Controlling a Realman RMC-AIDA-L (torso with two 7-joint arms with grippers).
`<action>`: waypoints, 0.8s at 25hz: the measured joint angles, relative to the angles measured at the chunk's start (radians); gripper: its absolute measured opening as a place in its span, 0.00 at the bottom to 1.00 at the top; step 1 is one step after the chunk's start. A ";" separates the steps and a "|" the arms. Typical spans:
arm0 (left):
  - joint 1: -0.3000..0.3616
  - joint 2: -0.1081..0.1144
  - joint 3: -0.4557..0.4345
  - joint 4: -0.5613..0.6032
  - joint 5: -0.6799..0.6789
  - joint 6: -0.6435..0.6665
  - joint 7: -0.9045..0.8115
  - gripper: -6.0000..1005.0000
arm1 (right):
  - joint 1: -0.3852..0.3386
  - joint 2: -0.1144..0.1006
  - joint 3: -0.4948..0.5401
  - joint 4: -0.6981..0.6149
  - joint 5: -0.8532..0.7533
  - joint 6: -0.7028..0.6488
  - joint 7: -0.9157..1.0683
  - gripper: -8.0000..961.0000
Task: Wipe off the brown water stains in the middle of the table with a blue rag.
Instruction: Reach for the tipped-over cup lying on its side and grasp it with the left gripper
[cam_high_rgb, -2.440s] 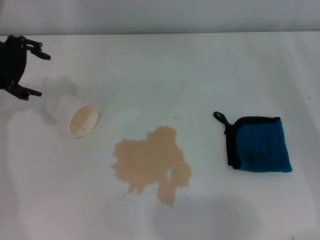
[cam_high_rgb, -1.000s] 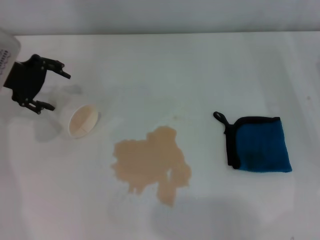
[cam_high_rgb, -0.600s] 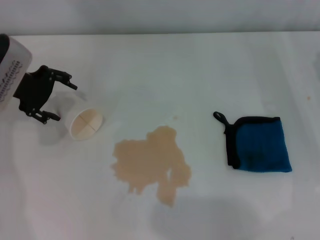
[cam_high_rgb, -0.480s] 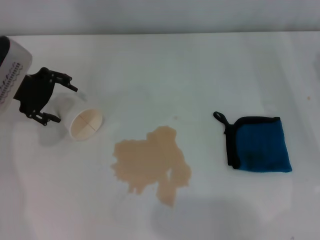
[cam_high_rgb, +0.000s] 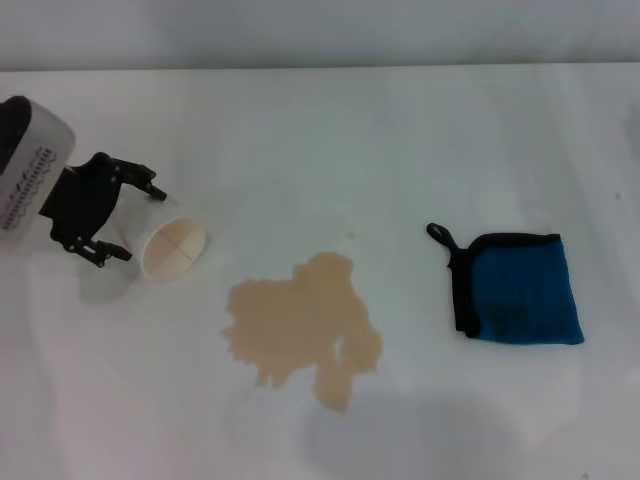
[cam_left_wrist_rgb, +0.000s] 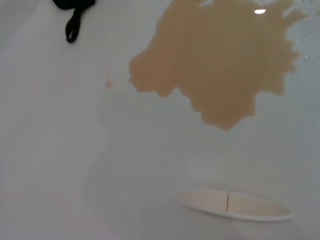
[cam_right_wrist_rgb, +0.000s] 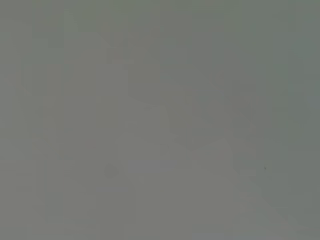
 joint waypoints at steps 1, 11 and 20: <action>0.000 -0.002 -0.001 -0.008 -0.001 -0.013 0.007 0.86 | 0.000 0.000 0.000 0.000 0.000 -0.001 0.000 0.76; -0.003 -0.014 -0.002 -0.039 -0.003 -0.068 0.018 0.86 | -0.007 0.000 -0.003 -0.001 -0.002 -0.005 -0.001 0.76; -0.005 -0.021 -0.003 -0.052 -0.003 -0.110 0.014 0.85 | -0.010 0.000 -0.009 -0.002 -0.004 -0.015 0.001 0.76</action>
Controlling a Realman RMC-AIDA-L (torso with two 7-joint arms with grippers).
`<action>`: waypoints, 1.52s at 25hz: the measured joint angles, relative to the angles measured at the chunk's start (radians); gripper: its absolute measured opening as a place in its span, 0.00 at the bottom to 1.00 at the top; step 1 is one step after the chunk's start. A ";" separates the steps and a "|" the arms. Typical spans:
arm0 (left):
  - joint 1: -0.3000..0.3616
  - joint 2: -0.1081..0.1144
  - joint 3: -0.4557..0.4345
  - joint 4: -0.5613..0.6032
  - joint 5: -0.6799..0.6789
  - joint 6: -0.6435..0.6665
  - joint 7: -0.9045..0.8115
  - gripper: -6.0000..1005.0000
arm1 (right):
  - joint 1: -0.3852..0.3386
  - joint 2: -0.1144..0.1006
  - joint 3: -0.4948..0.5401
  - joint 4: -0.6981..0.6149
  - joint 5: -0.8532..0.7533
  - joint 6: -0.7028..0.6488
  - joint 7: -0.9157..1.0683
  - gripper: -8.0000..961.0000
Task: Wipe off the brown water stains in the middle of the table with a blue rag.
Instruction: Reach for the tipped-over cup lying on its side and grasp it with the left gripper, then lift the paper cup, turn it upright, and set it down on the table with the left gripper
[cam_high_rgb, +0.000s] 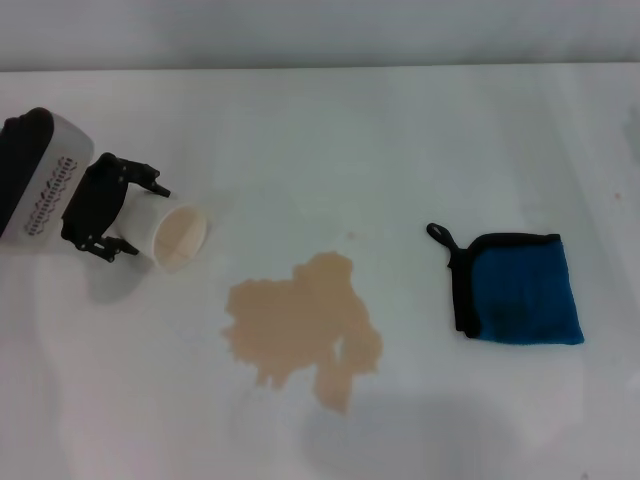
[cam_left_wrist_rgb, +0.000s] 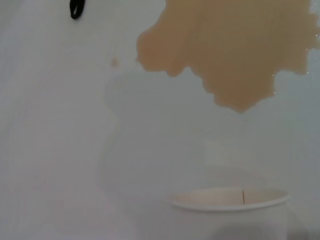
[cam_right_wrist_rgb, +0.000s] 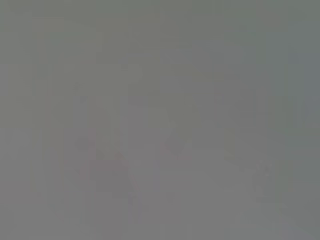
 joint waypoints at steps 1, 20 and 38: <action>0.000 0.000 0.000 -0.001 0.000 -0.001 0.000 0.85 | -0.001 0.000 -0.002 -0.003 0.001 -0.003 0.001 0.76; 0.032 -0.007 -0.150 0.032 -0.159 -0.009 -0.008 0.67 | -0.016 -0.003 -0.005 -0.036 -0.003 -0.005 0.004 0.76; 0.228 -0.140 -0.353 -0.070 -1.102 -0.056 0.101 0.65 | -0.042 -0.013 -0.005 -0.051 -0.005 -0.051 0.010 0.76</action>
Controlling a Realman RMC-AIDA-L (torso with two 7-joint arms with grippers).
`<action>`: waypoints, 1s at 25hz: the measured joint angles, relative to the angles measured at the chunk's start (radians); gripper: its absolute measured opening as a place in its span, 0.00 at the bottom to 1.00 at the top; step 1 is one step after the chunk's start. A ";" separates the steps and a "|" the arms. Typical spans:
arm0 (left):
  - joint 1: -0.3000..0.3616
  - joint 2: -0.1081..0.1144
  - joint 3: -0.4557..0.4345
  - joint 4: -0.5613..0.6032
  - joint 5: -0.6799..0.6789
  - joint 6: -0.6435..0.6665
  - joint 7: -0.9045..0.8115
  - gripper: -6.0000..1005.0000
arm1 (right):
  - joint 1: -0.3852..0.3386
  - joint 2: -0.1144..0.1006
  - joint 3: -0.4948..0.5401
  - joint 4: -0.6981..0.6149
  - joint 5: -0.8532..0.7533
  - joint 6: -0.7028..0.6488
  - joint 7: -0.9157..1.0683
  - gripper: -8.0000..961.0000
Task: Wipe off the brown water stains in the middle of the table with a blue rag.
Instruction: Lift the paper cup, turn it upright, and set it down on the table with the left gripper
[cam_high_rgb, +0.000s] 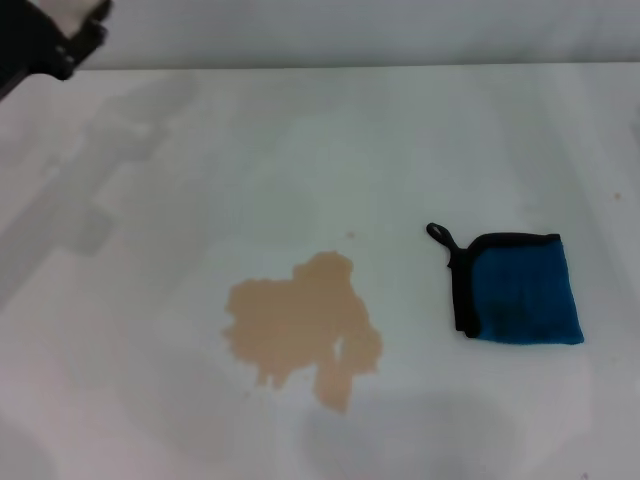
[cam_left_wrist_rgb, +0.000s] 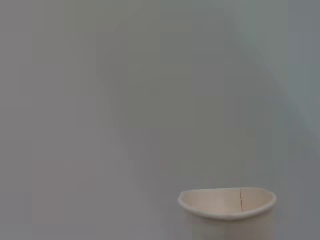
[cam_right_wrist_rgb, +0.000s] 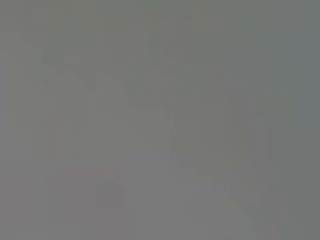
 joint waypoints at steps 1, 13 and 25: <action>0.009 -0.003 0.001 -0.037 -0.080 0.007 0.002 0.65 | -0.005 -0.001 0.000 0.000 -0.001 -0.015 0.004 0.76; 0.011 -0.019 -0.002 -0.492 -0.704 0.130 0.038 0.65 | -0.088 -0.032 0.006 -0.002 -0.088 -0.163 0.183 0.76; -0.046 -0.021 -0.003 -0.530 -0.713 -0.099 0.038 0.65 | -0.088 -0.026 0.004 -0.002 -0.133 -0.179 0.212 0.76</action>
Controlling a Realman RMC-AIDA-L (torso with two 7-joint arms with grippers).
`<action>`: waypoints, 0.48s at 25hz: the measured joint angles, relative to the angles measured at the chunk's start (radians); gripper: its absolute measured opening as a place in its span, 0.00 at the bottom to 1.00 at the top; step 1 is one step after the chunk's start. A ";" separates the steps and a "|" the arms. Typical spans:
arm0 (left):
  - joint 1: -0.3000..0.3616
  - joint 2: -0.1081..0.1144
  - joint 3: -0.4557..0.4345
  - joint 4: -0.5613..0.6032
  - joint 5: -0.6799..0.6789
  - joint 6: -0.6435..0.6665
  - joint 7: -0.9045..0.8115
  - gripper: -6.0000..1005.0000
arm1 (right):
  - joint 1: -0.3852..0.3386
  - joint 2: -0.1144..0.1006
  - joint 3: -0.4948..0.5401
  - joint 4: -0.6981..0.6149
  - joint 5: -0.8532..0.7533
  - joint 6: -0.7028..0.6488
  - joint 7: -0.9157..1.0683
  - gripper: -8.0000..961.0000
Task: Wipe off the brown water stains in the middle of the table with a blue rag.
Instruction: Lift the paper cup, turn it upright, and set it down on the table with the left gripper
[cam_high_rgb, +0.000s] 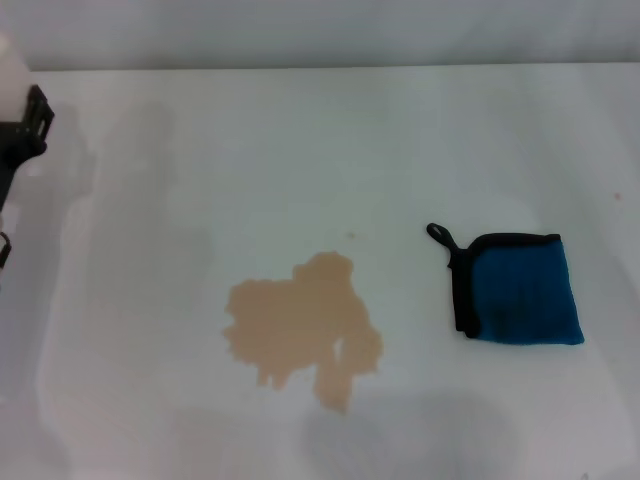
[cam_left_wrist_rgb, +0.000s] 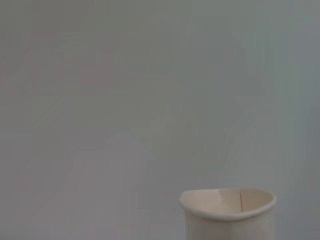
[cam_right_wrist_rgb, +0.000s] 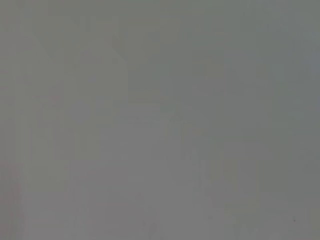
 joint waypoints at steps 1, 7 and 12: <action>-0.004 0.000 0.000 -0.001 0.001 -0.015 -0.001 0.65 | 0.001 0.000 -0.001 0.000 0.000 0.001 0.000 0.76; -0.014 -0.002 0.007 -0.014 0.007 -0.054 0.002 0.65 | 0.013 0.002 0.002 0.000 0.000 0.011 -0.001 0.76; -0.020 -0.003 0.007 -0.016 0.007 -0.083 0.032 0.65 | 0.037 0.004 0.002 0.001 0.000 0.041 -0.008 0.76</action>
